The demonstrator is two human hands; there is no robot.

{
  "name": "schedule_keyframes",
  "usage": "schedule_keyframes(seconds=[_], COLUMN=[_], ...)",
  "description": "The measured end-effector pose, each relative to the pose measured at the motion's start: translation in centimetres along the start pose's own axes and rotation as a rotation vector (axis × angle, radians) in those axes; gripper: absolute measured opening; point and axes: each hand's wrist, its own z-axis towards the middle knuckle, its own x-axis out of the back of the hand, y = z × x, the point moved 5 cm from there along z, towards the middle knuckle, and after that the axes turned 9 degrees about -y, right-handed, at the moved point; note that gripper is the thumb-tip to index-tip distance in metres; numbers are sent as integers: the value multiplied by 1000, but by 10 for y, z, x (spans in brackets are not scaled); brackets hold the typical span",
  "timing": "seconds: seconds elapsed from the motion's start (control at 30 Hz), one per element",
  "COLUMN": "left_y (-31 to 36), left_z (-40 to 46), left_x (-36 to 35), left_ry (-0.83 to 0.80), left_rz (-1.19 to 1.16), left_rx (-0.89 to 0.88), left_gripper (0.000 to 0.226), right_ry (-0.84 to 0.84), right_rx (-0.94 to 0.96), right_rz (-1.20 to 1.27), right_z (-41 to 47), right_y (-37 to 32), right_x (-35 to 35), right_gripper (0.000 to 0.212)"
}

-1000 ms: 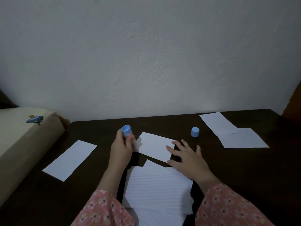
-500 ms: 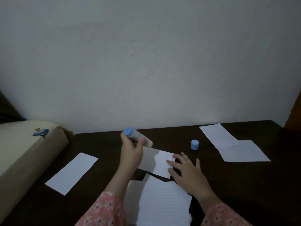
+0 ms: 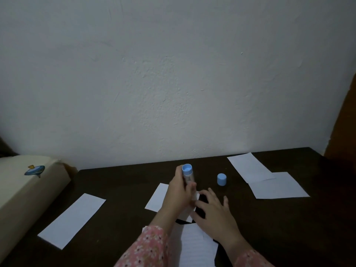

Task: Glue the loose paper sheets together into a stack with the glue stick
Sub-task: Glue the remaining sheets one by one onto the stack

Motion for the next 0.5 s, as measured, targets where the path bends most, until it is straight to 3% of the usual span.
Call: schedule_keyframes(seconds=[0.37, 0.5], left_y=[-3, -8], left_z=[4, 7], left_x=[3, 17], left_ry=[-96, -59], left_rz=[60, 125], left_rx=[-21, -36], left_gripper=[52, 49], right_ry=[11, 9], right_rx=[-23, -19], right_rz=[-22, -17], right_z=[1, 1], right_y=[-1, -1], right_x=[-3, -1], right_gripper=[37, 38])
